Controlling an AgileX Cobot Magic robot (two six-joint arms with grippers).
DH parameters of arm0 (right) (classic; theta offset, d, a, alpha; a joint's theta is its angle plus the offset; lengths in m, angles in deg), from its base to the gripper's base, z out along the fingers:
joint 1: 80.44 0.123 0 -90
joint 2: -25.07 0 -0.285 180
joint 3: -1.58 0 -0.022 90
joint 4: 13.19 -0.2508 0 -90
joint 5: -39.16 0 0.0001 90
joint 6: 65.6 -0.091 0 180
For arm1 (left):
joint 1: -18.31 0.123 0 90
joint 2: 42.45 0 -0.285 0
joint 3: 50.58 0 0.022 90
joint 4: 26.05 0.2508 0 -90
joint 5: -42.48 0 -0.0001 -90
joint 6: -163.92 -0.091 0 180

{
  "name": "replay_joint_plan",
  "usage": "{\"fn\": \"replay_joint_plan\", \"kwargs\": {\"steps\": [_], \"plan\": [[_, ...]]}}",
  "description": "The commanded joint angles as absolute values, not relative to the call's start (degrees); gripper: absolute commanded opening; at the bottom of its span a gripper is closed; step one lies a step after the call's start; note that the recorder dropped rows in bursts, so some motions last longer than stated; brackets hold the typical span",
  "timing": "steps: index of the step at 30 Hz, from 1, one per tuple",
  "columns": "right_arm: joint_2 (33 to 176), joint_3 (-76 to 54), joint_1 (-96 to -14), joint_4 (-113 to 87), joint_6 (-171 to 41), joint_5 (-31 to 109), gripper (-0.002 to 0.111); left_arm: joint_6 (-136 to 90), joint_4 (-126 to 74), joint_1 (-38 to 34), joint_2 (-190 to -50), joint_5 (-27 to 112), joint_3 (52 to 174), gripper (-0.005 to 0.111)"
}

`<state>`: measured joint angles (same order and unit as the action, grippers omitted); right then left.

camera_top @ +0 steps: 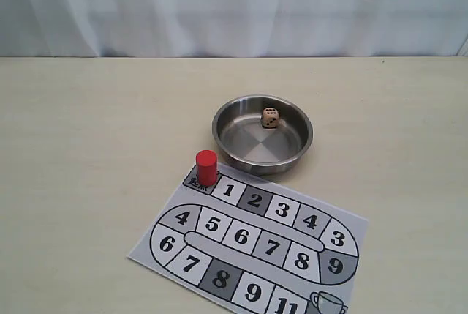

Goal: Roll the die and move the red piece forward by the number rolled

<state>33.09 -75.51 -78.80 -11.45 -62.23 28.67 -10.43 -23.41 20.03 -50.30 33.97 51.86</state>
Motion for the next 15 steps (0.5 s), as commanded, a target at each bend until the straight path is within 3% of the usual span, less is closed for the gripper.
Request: {"fn": "replay_joint_plan", "kwargs": {"steps": [1,10,15], "plan": [[32.86,-75.64,-78.99,-11.01,-62.43,28.56,0.004,-10.32,-23.6,19.67,-50.23,34.23,52.2,0.0],[32.86,-75.64,-78.99,-11.01,-62.43,28.56,0.004,-10.32,-23.6,19.67,-50.23,34.35,52.2,0.0],[32.86,-75.64,-78.99,-13.98,-62.43,36.42,0.004,-10.32,-23.6,19.67,-50.23,34.35,52.2,0.0]]}}
